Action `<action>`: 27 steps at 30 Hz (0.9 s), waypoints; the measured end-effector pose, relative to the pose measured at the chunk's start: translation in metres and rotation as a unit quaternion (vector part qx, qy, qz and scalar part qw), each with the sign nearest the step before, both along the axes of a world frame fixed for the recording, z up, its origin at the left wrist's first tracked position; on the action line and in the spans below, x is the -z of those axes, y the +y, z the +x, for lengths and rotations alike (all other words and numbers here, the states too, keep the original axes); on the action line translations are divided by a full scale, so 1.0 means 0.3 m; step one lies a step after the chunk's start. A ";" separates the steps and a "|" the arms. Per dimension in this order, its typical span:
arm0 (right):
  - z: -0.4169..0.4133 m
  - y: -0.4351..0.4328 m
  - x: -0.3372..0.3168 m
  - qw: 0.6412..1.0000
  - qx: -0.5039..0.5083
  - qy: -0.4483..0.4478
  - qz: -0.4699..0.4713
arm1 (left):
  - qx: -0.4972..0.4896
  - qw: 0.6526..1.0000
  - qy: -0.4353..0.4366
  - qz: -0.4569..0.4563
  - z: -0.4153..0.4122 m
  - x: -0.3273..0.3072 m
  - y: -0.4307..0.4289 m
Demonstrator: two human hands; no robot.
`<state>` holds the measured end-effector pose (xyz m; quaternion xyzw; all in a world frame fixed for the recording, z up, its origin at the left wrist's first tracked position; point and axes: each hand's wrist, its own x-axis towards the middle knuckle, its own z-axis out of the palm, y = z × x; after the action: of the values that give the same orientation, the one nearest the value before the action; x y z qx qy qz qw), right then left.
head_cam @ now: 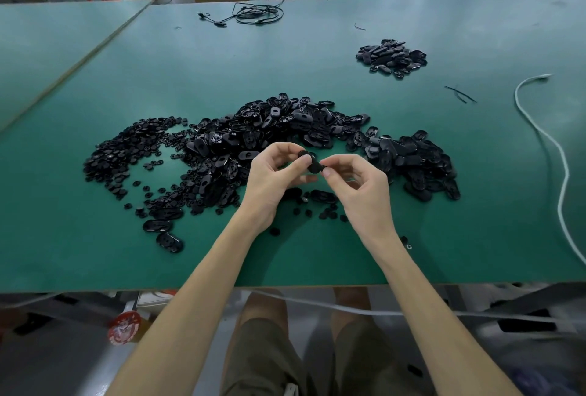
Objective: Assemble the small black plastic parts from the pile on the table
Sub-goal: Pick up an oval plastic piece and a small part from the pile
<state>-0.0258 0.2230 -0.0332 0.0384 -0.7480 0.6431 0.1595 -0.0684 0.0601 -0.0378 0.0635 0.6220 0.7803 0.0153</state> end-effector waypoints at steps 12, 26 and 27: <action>-0.006 0.005 0.008 1.000 0.022 -0.004 0.000 | 0.006 1.000 0.004 -0.009 -0.001 0.002 -0.005; -0.004 0.003 0.005 0.998 0.063 -0.003 0.019 | 0.029 0.997 0.036 -0.069 0.006 0.001 -0.001; -0.004 0.004 0.005 0.998 0.063 -0.003 0.019 | 0.032 0.996 0.036 -0.074 0.007 0.000 -0.001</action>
<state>-0.0272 0.2240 -0.0347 -0.0080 -0.7615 0.6176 0.1965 -0.0662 0.0597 -0.0377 0.1097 0.6755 0.7288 0.0224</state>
